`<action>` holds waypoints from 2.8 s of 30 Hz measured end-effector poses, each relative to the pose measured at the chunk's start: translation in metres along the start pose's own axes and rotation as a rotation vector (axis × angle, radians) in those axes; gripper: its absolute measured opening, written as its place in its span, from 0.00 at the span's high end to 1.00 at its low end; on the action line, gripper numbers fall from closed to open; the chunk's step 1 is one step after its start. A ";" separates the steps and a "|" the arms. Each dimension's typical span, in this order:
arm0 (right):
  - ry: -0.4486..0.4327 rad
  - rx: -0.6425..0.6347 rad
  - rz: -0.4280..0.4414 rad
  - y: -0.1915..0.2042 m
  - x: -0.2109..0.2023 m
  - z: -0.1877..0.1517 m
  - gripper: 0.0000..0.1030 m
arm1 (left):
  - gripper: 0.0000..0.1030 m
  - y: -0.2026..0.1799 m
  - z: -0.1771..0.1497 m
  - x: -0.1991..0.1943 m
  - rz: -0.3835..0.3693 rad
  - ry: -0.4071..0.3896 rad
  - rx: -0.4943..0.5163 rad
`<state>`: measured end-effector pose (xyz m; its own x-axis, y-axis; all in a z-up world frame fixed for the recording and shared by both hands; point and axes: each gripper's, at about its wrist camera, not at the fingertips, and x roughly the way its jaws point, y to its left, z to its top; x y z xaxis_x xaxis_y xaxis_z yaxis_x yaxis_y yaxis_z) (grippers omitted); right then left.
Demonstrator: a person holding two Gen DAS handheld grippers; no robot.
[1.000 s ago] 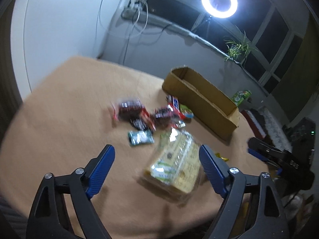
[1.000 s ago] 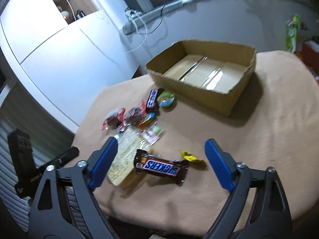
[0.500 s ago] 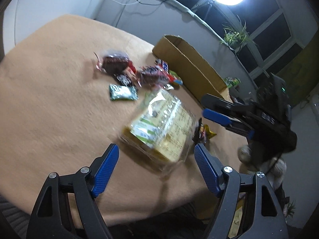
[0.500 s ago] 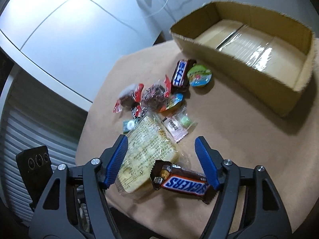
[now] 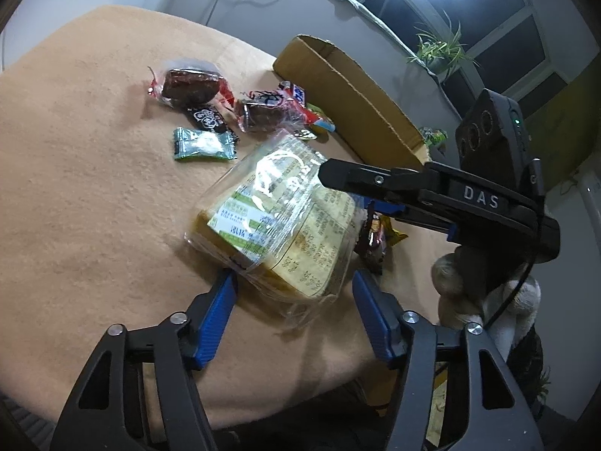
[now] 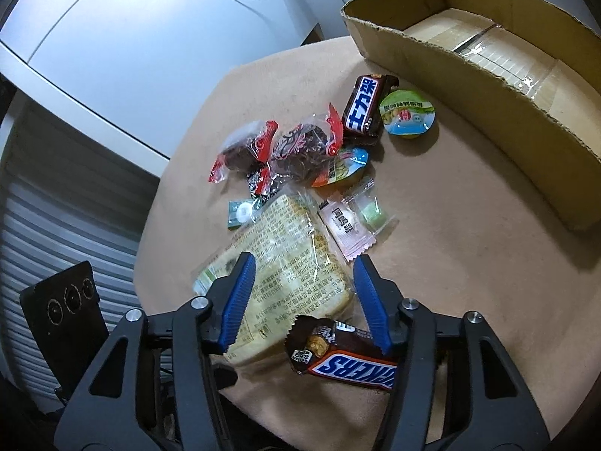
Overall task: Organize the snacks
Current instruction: 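Lower the left gripper onto the clear-wrapped bread package and close it, then lift the bread package with the left gripper and lower it into the cardboard box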
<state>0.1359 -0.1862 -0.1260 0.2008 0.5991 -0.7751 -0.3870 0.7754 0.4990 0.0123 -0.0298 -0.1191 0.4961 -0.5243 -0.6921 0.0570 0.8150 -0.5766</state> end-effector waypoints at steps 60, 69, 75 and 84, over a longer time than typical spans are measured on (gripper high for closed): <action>-0.322 0.086 -0.201 -0.089 -0.125 0.088 0.57 | 0.44 -0.136 0.136 0.071 0.026 -0.155 0.429; -0.301 0.129 -0.235 -0.123 -0.115 0.095 0.57 | 0.43 -0.143 0.145 0.107 0.034 -0.093 0.444; -0.290 0.145 -0.252 -0.137 -0.111 0.094 0.57 | 0.43 -0.146 0.146 0.124 0.043 -0.057 0.456; -0.295 0.171 -0.288 -0.148 -0.111 0.092 0.57 | 0.43 -0.149 0.143 0.139 0.130 -0.042 0.506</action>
<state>0.2536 -0.3490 -0.0785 0.5365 0.3665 -0.7602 -0.1288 0.9258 0.3554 0.1963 -0.1883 -0.0673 0.5606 -0.4090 -0.7201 0.3992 0.8953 -0.1977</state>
